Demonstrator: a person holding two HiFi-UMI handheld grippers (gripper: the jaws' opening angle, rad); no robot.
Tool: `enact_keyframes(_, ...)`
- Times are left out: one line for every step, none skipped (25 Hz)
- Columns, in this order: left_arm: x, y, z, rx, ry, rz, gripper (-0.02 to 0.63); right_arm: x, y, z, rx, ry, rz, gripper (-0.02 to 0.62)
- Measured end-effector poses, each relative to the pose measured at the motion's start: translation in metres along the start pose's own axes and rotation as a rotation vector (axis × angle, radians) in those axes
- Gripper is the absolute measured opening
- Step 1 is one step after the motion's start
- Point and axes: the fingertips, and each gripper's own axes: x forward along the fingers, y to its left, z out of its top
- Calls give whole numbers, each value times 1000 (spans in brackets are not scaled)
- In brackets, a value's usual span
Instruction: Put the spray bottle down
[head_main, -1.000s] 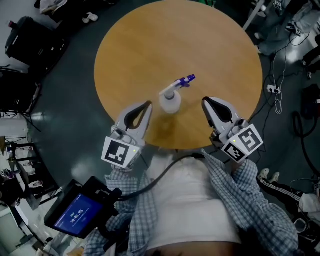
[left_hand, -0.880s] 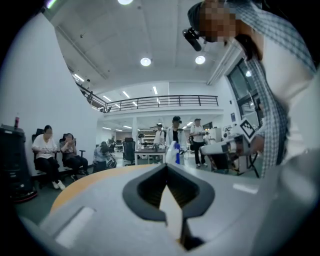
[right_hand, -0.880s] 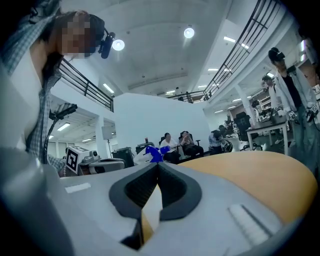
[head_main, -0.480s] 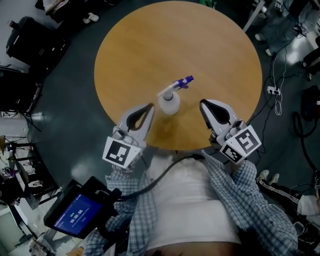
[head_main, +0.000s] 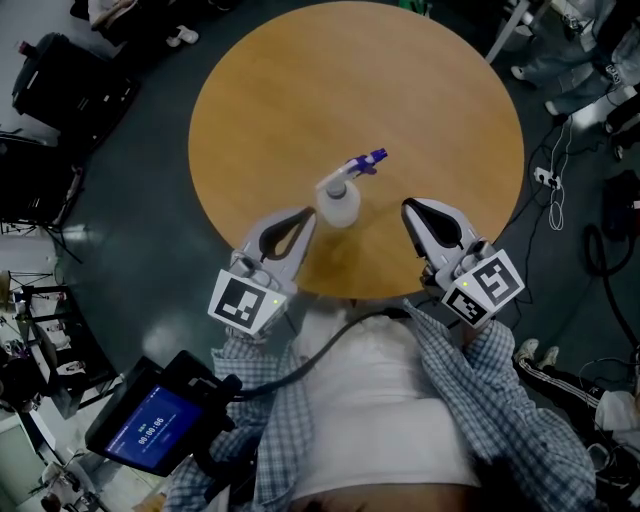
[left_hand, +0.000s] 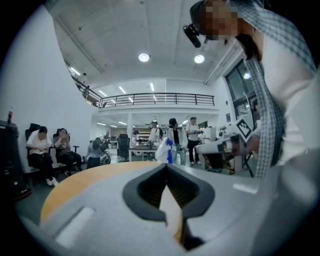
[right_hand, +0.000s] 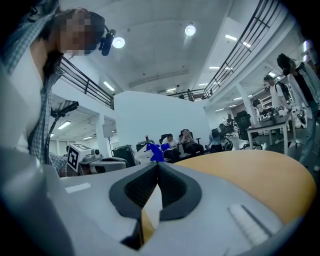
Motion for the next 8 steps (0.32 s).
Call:
enact_keyframes(0, -1, 0, -1, 0, -3, 2, 0, 0, 0, 0, -1, 0, 3)
enact_keyframes(1, -1, 0, -2, 0, -5, 2, 0, 0, 0, 1, 0, 0, 3)
enact_keyframes(1, -1, 0, -3, 0, -6, 2, 0, 0, -1, 1, 0, 1, 3)
enact_keyframes(1, -1, 0, -4, -1, -7, 2, 1, 1, -1, 1, 1, 2, 3)
enact_keyframes(0, -2, -1, -4, -1, -7, 2, 1, 1, -1, 1, 1, 3, 3)
enact_keyframes(0, -2, -1, -4, 0, -8, 2, 1, 1, -2, 1, 2, 3, 3)
enact_keyframes(0, -2, -1, -3, 1, -8, 2, 1, 1, -2, 1, 3, 4, 3)
enact_keyframes(0, -2, -1, -2, 2, -9, 2, 0, 1, -2, 2, 4, 4, 3)
